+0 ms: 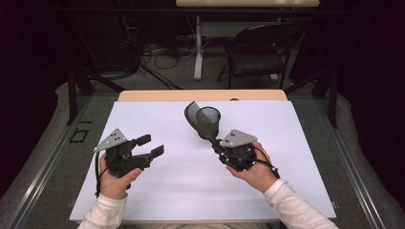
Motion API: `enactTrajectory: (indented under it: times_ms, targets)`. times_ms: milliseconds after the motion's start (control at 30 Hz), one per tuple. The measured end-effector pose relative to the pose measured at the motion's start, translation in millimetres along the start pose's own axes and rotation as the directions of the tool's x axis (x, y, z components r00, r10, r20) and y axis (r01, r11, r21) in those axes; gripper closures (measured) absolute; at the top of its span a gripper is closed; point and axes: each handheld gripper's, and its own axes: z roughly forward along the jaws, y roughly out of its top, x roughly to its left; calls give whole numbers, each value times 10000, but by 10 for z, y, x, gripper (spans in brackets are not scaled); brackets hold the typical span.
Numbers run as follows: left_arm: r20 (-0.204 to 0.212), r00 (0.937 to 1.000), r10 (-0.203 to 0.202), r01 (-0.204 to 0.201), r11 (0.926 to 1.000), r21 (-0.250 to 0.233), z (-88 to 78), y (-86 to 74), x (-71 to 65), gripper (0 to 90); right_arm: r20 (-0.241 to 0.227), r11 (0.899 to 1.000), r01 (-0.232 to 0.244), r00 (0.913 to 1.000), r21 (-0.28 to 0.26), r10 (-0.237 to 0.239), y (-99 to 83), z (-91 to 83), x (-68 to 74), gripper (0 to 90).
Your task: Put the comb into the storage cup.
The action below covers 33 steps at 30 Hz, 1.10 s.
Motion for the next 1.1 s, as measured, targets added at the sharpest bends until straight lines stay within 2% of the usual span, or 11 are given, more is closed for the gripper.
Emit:
enactTrajectory:
  times_ms: [133,333,567,767,867,933,1100]
  targets:
    - [46,10000,-82,83,9999,-84,10,47,4,292,-59,9999,35,10000,-156,-36,24,9,20,729]
    - [206,9997,-146,145,9999,53,53,114,-1,292,-37,9992,92,9999,-382,-94,44,34,59,729]
    - [515,9978,-405,390,9988,303,121,160,6,297,39,9981,177,9998,-591,-175,53,61,100,729]
    - [721,9951,-669,663,9977,114,155,196,2,309,29,9964,6,10000,-851,-3,40,75,112,729]
    - [787,9946,-672,671,9977,39,163,213,-1,315,74,9960,9,10000,-891,-3,31,88,125,729]
    - [999,9917,-815,826,9966,-69,167,234,2,317,96,9952,19,10000,-980,-9,28,101,145,729]
    - [1065,9909,-819,834,9965,-102,183,262,1,336,160,9944,-8,9999,-1060,26,19,109,151,729]
